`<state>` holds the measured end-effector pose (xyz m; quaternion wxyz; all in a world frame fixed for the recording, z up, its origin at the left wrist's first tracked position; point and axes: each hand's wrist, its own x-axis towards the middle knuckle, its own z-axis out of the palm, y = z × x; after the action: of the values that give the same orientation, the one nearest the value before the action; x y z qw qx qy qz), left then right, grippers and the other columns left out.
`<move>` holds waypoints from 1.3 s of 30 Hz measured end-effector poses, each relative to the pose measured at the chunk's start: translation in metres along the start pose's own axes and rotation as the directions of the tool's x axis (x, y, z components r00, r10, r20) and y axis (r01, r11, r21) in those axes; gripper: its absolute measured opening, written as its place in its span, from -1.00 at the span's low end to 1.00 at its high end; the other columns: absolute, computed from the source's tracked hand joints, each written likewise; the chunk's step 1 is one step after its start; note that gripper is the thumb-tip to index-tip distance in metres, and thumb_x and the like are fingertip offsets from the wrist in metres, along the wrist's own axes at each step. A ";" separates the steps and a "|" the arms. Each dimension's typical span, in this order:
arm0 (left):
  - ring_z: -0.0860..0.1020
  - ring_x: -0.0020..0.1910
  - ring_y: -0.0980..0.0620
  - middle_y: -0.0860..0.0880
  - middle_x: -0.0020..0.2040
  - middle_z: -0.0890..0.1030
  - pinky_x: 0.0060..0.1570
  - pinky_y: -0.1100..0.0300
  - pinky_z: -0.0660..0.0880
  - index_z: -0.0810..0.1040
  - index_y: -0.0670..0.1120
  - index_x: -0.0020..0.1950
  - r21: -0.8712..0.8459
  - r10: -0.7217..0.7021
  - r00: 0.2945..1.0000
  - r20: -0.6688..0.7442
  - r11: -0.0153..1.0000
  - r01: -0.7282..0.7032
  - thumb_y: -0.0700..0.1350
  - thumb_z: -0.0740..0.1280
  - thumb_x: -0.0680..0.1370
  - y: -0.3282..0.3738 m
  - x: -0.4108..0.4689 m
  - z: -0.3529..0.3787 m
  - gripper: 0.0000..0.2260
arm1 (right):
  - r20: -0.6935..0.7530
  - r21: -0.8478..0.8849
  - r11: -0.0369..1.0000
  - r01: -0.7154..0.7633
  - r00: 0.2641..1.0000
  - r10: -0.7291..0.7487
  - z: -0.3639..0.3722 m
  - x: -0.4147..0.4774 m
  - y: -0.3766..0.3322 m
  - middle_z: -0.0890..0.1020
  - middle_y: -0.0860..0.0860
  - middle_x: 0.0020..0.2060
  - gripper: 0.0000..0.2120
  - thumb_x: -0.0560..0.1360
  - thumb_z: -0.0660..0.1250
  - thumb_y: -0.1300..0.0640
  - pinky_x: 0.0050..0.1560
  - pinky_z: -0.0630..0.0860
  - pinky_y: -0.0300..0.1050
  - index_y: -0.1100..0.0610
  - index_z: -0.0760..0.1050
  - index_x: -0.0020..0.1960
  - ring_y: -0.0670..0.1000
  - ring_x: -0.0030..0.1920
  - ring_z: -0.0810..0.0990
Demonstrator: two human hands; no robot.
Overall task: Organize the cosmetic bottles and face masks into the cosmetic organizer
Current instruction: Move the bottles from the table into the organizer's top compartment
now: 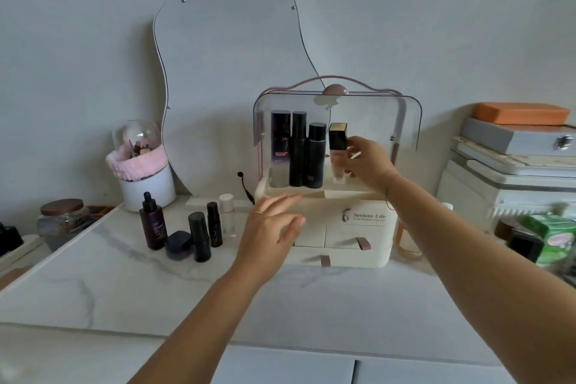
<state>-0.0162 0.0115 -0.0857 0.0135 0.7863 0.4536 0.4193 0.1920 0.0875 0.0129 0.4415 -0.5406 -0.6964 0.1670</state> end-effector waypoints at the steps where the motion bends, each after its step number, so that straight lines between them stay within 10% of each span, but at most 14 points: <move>1: 0.30 0.36 0.20 0.20 0.31 0.45 0.40 0.10 0.14 0.63 0.03 0.07 -0.026 0.001 1.000 -0.020 1.000 -0.001 0.16 0.07 0.57 0.000 0.000 0.000 -0.62 | 0.015 -0.008 0.999 -0.045 0.999 0.045 0.003 0.008 0.006 0.56 -0.01 -0.16 -0.71 0.47 0.40 0.10 -0.11 0.57 -0.05 0.17 0.50 0.15 -0.03 -0.32 0.53; 5: 0.24 0.25 0.45 0.25 0.26 0.47 0.34 0.37 0.01 0.54 0.07 0.22 -0.058 0.001 1.000 -0.030 0.998 -0.003 0.17 0.06 0.57 0.002 0.005 -0.006 -0.61 | 0.073 -0.023 0.985 -0.171 0.982 0.172 0.011 0.033 0.024 0.57 0.04 -0.06 -0.63 0.45 0.43 0.13 0.01 0.61 0.04 0.21 0.48 0.21 -0.03 -0.33 0.55; 12: 0.26 0.27 0.18 0.30 0.17 0.40 0.27 0.46 -0.13 0.45 0.13 0.32 0.019 -0.023 0.999 -0.027 1.000 0.024 0.03 0.16 0.55 0.002 0.008 -0.001 -0.66 | 0.104 0.019 0.983 -0.181 0.979 0.178 0.017 0.048 0.031 0.58 0.09 -0.02 -0.64 0.46 0.41 0.20 -0.11 0.63 -0.05 0.24 0.45 0.21 0.09 -0.16 0.63; 27: 0.33 0.21 0.08 0.17 0.07 0.48 0.28 0.20 0.09 0.53 0.03 0.26 0.017 -0.016 0.993 -0.116 1.000 0.018 -0.21 0.23 0.48 -0.001 0.011 0.007 -0.63 | -0.112 -0.242 0.942 -0.231 0.971 0.209 0.028 0.024 0.016 0.59 0.11 0.07 -0.70 0.53 0.28 0.19 -0.05 0.41 -0.17 0.24 0.46 0.24 0.07 -0.01 0.54; 30: 0.36 0.18 0.05 0.12 0.05 0.51 0.24 0.15 0.12 0.56 0.00 0.24 0.041 0.007 0.990 -0.140 0.999 -0.001 -0.22 0.23 0.45 -0.001 0.011 0.009 -0.62 | -0.228 -0.067 0.994 -0.084 0.971 0.066 0.022 -0.030 0.004 0.56 0.05 0.15 -0.65 0.53 0.27 0.20 0.05 0.44 -0.21 0.18 0.42 0.30 0.01 0.07 0.55; 34: 0.40 0.07 0.01 0.15 -0.02 0.48 0.16 0.14 0.16 0.57 0.01 0.21 0.089 0.025 0.985 -0.171 0.996 -0.010 -0.17 0.21 0.43 -0.001 0.014 0.013 -0.62 | -0.475 0.051 0.994 0.099 0.878 -0.063 0.003 -0.130 0.023 0.61 -0.04 -0.06 -0.77 0.47 0.37 0.21 0.00 0.50 -0.27 0.07 0.52 0.12 -0.08 -0.06 0.59; 39: 0.34 0.02 0.03 0.01 -0.05 0.48 0.10 -0.07 0.41 0.60 -0.07 0.19 0.040 0.005 0.974 -0.225 0.999 0.004 -0.21 0.21 0.42 0.008 0.017 0.022 -0.62 | -0.649 0.135 0.974 -0.182 0.727 0.226 -0.032 -0.168 0.099 0.58 -0.03 -0.05 -0.72 0.44 0.43 0.15 0.07 0.53 -0.07 0.11 0.50 0.13 -0.01 -0.05 0.55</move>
<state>0.0081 0.0271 -0.0859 -0.0540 0.7339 0.4603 0.4966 0.2812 -0.0361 -0.1127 0.6542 -0.6237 -0.4264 0.0344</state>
